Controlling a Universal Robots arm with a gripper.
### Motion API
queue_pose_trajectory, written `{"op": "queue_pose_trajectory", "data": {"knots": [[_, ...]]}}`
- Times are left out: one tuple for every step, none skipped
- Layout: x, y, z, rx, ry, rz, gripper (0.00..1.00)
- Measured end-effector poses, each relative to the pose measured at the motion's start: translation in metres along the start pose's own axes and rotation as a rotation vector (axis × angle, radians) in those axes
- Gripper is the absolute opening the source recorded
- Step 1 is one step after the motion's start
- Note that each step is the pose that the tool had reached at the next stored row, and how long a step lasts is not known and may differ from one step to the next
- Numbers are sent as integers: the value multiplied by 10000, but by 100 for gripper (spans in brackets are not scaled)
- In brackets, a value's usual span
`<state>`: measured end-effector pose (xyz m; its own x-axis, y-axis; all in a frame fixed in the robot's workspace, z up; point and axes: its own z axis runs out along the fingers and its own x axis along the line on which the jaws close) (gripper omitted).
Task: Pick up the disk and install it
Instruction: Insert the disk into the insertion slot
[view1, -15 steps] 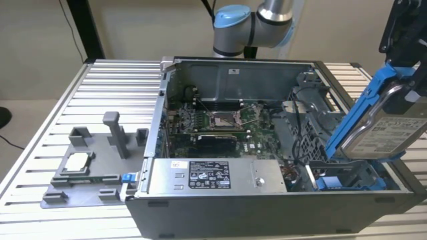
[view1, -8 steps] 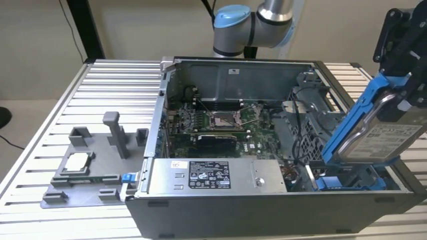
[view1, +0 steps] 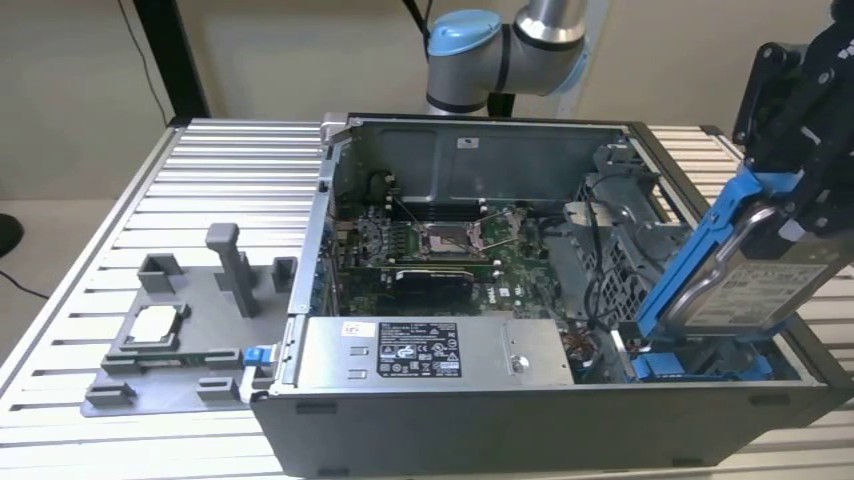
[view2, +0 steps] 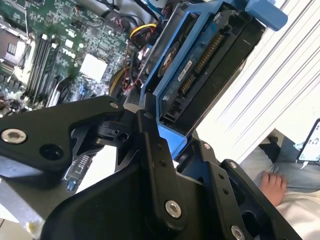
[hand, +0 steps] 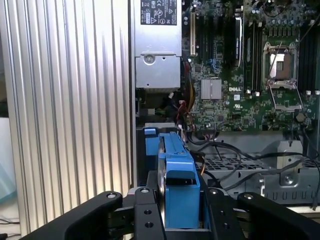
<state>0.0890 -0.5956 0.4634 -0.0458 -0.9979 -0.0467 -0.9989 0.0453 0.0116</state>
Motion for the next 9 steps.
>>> {"op": "queue_pose_trajectory", "data": {"knots": [[0, 0, 17, 1, 0, -14, 0], [1, -1, 30, 2, -1, -15, 0], [2, -1, 39, 3, -2, -16, 0], [3, -1, 49, 3, -2, -16, 0], [3, -1, 60, 3, -2, -16, 0], [4, -1, 76, 3, -1, -16, 0], [4, -2, 91, 3, -2, -17, 0], [5, -2, 106, 4, -2, -17, 0], [6, -2, 121, 4, -2, -17, 0]]}}
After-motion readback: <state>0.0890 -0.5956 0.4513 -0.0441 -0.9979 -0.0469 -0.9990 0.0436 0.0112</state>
